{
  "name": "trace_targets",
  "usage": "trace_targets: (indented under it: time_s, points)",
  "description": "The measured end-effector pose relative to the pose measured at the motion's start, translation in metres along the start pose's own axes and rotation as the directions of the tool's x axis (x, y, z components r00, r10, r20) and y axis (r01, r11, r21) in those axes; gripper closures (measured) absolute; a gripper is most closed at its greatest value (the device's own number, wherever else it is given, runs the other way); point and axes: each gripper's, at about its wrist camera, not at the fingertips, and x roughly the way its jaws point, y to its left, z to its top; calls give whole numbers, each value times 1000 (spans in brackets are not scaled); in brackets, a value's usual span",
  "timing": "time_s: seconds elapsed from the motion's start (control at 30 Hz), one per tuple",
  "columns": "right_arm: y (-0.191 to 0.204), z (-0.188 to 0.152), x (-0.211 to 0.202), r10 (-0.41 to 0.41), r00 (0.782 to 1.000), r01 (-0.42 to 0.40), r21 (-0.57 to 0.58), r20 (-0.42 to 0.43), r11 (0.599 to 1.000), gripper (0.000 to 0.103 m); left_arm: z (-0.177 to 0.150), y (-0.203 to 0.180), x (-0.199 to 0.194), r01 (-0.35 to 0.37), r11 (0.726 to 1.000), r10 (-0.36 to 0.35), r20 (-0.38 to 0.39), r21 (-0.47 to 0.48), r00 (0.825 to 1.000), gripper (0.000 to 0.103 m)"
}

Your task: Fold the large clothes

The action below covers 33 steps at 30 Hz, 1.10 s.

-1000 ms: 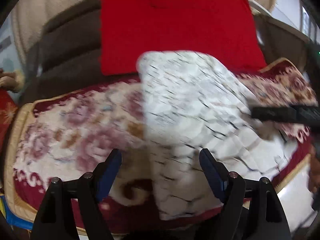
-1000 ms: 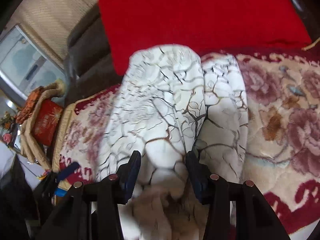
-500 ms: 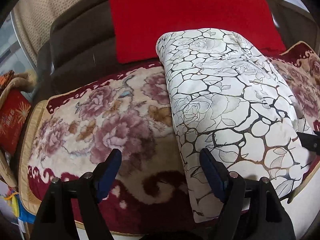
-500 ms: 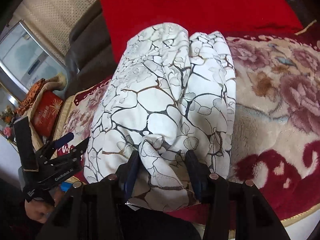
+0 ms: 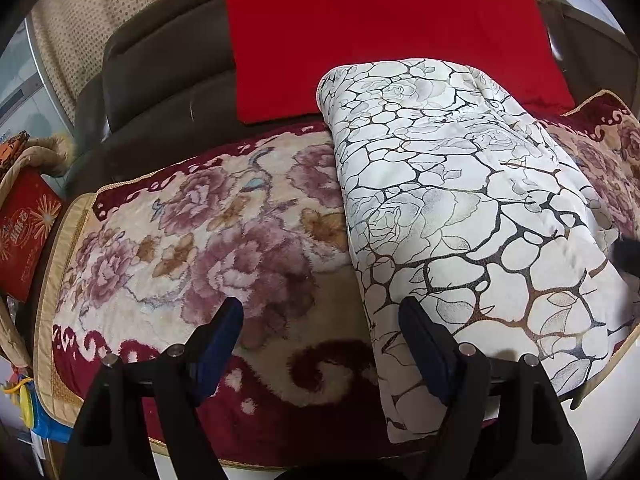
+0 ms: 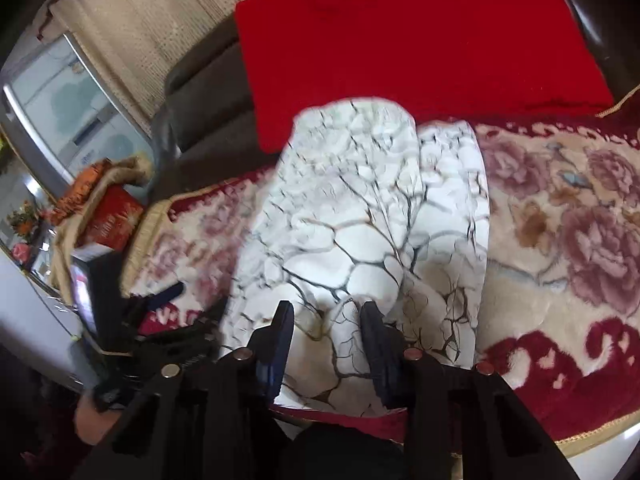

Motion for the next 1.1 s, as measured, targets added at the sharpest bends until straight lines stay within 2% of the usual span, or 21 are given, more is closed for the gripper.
trace_targets:
  time_s: [0.07,0.1,0.17,0.27,0.57,0.63,0.8,0.93,1.03,1.1]
  points:
    - [-8,-7,20,-41,998,41,10,-49,999,66,0,0,1,8,1000,-8,-1,-1,1000,23]
    - [-16,-11,27,-22,999,24,47,-48,999,66,0,-1,1,13,1000,-13,-1,-1,1000,22]
    - [-19,-13,26,-3,1000,5,58,-28,998,66,0,-2,2,5,1000,-5,7,6,1000,22]
    - [-13,-12,23,-22,999,23,25,-31,999,65,1,-1,3,5,1000,-5,7,5,1000,22]
    - [-16,-4,13,16,999,-13,67,-49,998,63,1,0,2,3,1000,-3,13,6,1000,22]
    - [-15,0,6,14,1000,-12,75,-28,997,48,1,0,3,2,1000,-2,14,6,1000,22]
    - [-1,15,-9,14,998,-16,24,58,1000,48,2,1,4,7,1000,-7,14,-3,1000,22]
    - [3,31,9,24,999,-26,46,40,999,48,2,1,4,8,1000,-8,15,-3,1000,22]
    - [-2,32,36,-2,1000,3,75,-16,997,49,2,2,5,11,1000,-11,15,-5,1000,22]
    - [-5,28,47,-19,1000,21,70,-18,997,49,2,1,5,11,1000,-11,15,-2,1000,22]
